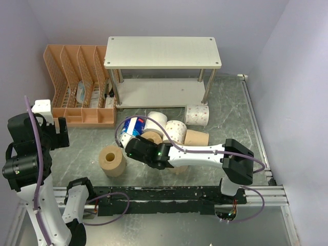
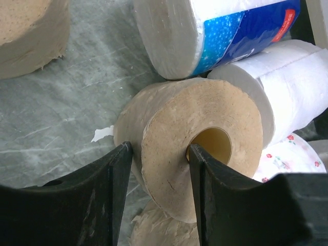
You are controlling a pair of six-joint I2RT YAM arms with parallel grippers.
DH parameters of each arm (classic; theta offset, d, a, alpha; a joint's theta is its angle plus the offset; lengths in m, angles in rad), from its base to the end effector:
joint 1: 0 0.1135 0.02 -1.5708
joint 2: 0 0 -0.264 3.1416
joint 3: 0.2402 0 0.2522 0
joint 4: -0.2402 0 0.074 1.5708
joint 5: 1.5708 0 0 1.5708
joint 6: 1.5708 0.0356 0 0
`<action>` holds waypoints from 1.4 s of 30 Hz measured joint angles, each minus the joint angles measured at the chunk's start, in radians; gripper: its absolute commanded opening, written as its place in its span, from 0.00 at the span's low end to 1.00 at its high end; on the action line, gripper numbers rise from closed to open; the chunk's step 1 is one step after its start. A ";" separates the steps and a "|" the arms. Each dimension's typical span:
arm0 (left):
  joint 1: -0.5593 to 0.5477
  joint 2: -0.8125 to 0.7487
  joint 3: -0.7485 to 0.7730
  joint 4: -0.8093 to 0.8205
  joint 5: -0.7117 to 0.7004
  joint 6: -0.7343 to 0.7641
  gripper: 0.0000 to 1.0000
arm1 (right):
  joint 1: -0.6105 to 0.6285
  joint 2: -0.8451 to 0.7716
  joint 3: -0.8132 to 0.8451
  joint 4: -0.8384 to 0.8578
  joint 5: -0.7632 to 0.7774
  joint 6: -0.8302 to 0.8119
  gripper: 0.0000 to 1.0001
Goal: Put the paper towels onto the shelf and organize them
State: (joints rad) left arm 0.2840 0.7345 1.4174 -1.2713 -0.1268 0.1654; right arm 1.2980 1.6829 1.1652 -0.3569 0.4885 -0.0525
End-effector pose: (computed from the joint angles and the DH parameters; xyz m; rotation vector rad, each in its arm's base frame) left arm 0.0632 0.0231 0.4309 -0.2030 2.1711 0.3946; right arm 0.1130 0.3419 0.2259 -1.2786 1.9302 0.0212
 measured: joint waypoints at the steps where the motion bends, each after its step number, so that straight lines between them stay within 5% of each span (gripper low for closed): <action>1: 0.000 -0.002 -0.007 0.004 0.000 0.003 0.98 | 0.000 0.002 0.001 0.000 -0.001 0.000 0.40; 7: 0.000 -0.010 -0.039 0.026 -0.011 0.041 0.98 | -0.001 0.009 0.018 -0.004 -0.002 0.009 0.00; 15: 0.000 -0.010 -0.045 0.050 -0.024 0.063 0.98 | 0.000 0.000 0.080 -0.142 -0.011 0.034 0.00; 30: 0.000 0.009 -0.068 0.074 -0.018 0.054 0.98 | -0.075 -0.359 0.257 -0.399 0.135 0.016 0.00; 42: -0.001 -0.010 -0.211 0.130 0.027 0.039 0.98 | -0.485 -0.451 0.058 -0.048 0.047 -0.360 0.00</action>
State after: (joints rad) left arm 0.2832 0.7250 1.2068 -1.1408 -0.0998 0.2043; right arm 0.8131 1.2316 1.2228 -0.4049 0.5350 -0.4126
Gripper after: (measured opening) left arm 0.980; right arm 0.107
